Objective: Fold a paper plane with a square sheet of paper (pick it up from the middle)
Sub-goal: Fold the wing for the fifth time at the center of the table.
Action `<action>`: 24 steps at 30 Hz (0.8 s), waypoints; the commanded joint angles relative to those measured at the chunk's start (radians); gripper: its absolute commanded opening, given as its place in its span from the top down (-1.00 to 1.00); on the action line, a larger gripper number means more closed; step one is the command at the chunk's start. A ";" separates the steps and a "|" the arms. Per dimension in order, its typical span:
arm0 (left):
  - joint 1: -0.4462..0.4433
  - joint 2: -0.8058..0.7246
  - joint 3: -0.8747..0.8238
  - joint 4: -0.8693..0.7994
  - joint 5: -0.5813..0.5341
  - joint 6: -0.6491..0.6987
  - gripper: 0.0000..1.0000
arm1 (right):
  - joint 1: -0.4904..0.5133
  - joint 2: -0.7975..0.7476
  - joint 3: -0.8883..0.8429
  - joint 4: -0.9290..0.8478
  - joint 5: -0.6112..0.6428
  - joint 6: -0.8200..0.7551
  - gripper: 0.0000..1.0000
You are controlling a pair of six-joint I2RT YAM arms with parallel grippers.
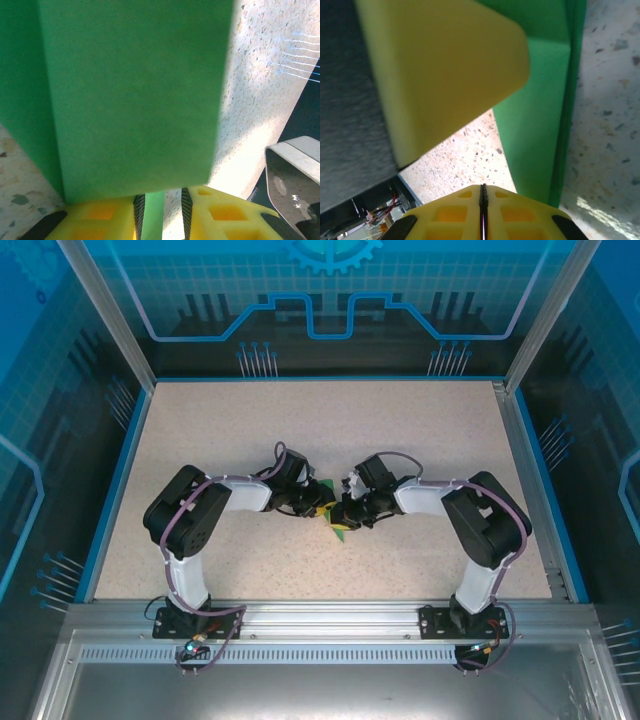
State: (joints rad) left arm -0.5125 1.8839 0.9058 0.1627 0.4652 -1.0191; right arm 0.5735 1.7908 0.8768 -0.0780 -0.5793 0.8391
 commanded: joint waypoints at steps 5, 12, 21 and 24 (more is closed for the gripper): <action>-0.002 0.038 -0.006 -0.086 -0.020 0.005 0.41 | -0.022 0.076 -0.029 -0.067 0.047 -0.062 0.84; 0.003 0.043 0.017 -0.102 -0.030 0.027 0.39 | -0.020 0.101 -0.044 -0.215 0.124 -0.158 0.97; 0.039 0.046 0.059 -0.113 -0.020 0.054 0.36 | -0.021 0.110 -0.029 -0.282 0.157 -0.201 1.00; 0.053 0.049 0.075 -0.126 -0.019 0.065 0.35 | -0.020 0.118 -0.022 -0.294 0.168 -0.205 1.00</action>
State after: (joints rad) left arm -0.4980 1.8996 0.9569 0.0891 0.4915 -0.9943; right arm 0.5556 1.8420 0.8944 -0.1497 -0.5400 0.6640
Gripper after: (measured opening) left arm 0.324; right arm 0.044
